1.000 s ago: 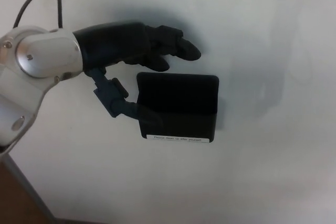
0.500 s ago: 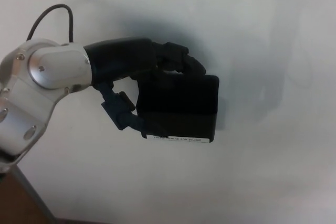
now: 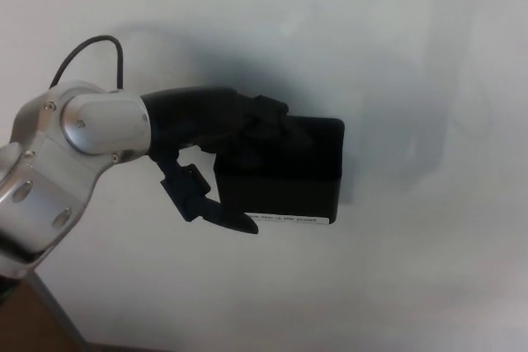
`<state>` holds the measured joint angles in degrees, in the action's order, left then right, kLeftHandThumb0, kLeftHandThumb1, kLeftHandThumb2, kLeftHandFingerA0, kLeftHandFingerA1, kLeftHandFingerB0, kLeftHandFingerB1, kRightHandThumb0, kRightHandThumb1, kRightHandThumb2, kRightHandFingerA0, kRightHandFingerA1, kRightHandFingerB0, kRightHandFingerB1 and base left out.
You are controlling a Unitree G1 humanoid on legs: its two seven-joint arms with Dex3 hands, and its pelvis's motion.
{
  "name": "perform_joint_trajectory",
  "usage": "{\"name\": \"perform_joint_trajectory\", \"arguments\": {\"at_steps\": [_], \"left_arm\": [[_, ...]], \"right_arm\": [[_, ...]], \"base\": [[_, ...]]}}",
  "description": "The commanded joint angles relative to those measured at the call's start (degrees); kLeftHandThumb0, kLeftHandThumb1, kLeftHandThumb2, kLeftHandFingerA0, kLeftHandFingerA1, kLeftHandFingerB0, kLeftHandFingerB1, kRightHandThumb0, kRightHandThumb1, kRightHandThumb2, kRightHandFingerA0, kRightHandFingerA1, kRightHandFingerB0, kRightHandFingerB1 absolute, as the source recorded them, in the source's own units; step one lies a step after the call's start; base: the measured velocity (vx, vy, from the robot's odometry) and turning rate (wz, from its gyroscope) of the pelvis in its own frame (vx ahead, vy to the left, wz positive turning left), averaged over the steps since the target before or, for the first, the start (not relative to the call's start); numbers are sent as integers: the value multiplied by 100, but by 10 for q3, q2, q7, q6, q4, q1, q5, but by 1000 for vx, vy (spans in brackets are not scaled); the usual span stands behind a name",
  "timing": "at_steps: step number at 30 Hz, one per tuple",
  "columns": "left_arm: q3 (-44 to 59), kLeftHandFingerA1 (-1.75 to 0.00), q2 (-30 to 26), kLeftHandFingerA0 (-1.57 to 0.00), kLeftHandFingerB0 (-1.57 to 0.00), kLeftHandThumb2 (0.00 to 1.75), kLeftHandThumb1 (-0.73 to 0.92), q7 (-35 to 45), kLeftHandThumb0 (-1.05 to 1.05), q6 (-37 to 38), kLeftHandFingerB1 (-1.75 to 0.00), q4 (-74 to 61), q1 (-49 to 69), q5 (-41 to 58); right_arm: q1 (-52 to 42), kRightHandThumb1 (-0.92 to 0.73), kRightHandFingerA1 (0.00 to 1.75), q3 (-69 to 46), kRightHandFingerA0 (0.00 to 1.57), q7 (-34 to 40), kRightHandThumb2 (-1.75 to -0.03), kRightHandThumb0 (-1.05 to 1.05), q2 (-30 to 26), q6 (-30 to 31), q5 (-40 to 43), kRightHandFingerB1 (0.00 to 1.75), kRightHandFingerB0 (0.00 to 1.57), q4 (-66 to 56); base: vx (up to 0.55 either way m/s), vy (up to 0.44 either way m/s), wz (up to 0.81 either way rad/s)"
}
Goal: A magnetic marker holder is on the left hand side of the white board, the robot put the index and middle finger into the opening of the container and pull off the magnetic holder and hand it to a human on the left hand side.
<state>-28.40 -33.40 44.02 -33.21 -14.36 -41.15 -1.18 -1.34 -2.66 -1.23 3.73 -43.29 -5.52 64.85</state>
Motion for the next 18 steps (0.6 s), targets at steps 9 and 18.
{"name": "perform_joint_trajectory", "arguments": {"at_steps": [9, 18], "left_arm": [[-18, -35, 13, -31, -14, 56, 46, 5, -71, 23, -26, 24, -2, -49], [-39, -46, 47, -45, -11, 77, 44, 3, -82, 7, -34, 41, -33, -75]], "right_arm": [[2, -78, 55, 1, 73, 1, -63, -60, -11, -11, 4, 47, 62, 0], [7, -78, 53, 2, 73, 4, -64, -61, -10, -8, 2, 47, 63, -1]], "base": [[0, 0, 0], [0, 0, 0]]}}
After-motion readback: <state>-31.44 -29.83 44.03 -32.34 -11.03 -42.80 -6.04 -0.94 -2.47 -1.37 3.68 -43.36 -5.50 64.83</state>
